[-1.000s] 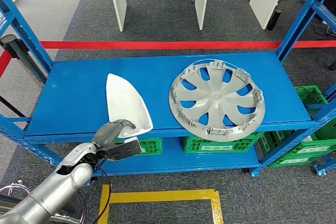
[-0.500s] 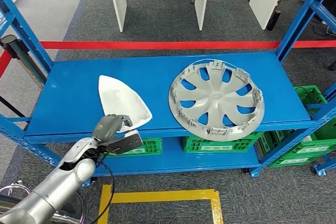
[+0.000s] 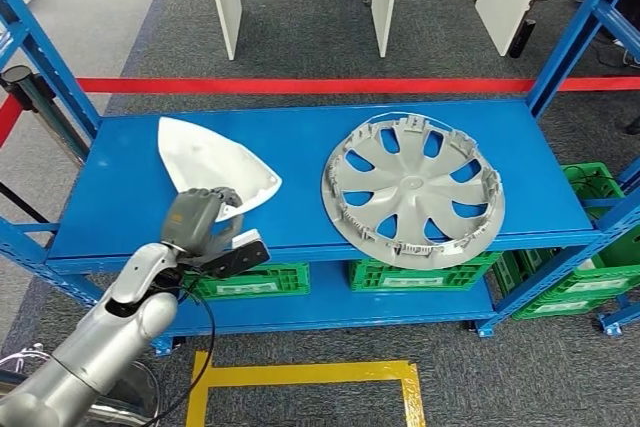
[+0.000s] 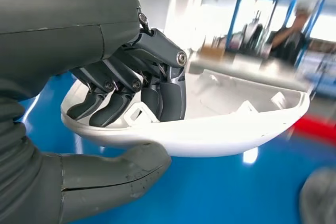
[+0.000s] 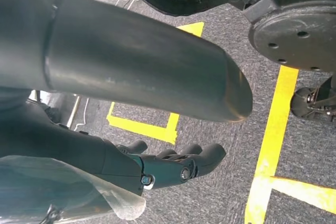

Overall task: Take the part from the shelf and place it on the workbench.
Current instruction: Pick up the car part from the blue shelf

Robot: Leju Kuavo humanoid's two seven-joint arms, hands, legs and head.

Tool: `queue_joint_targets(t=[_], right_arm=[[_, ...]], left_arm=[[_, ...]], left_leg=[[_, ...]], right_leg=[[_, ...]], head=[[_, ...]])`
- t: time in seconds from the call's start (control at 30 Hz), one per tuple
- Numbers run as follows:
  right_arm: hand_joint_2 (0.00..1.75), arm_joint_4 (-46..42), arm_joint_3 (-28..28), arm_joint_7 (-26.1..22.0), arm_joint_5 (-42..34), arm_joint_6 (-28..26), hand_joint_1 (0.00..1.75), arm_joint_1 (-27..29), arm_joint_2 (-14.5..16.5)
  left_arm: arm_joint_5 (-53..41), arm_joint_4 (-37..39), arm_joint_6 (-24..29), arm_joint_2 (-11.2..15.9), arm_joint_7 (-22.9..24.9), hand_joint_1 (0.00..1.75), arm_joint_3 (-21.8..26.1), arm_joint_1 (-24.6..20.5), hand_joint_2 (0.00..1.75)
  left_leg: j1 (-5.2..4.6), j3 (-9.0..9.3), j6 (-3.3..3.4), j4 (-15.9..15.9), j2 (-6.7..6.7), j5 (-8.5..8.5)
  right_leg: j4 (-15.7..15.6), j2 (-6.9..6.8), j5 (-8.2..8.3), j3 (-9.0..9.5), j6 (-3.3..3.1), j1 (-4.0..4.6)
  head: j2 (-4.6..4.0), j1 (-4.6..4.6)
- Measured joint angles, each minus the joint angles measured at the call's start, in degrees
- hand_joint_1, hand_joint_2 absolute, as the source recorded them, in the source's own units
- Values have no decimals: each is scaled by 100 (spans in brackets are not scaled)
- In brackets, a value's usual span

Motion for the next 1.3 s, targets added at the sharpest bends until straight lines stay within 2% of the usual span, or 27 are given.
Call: queue_joint_targets(t=[0.27, 0.53, 0.97, 1.3], right_arm=[[0, -7, 1, -14, 65, 0, 0, 6, 0], [0, -7, 1, -27, 80, 0, 0, -1, 2], [0, 4, 1, -73, 69, 0, 0, -9, 27], [0, 4, 1, -77, 61, 0, 0, -9, 36]], left_arm=[[-490, -681, 303, 186, 15, 164, 8, -157, 175], [-681, -1157, 380, 310, 17, 173, 20, -255, 175], [-569, -1370, 561, 338, 50, 173, 63, -249, 175], [-406, -1623, 509, 445, 5, 173, 184, -194, 175]], left_leg=[[0, 0, 0, 0, 0, 0], [0, 0, 0, 0, 0, 0], [0, 0, 0, 0, 0, 0], [0, 0, 0, 0, 0, 0]], right_leg=[[0, 2, 0, -1, 0, 0], [1, 2, 0, -1, 0, 0], [1, 1, 0, 0, 0, 0], [1, 1, 0, 0, 0, 0]], head=[[0, 0], [0, 1], [0, 1], [0, 0]])
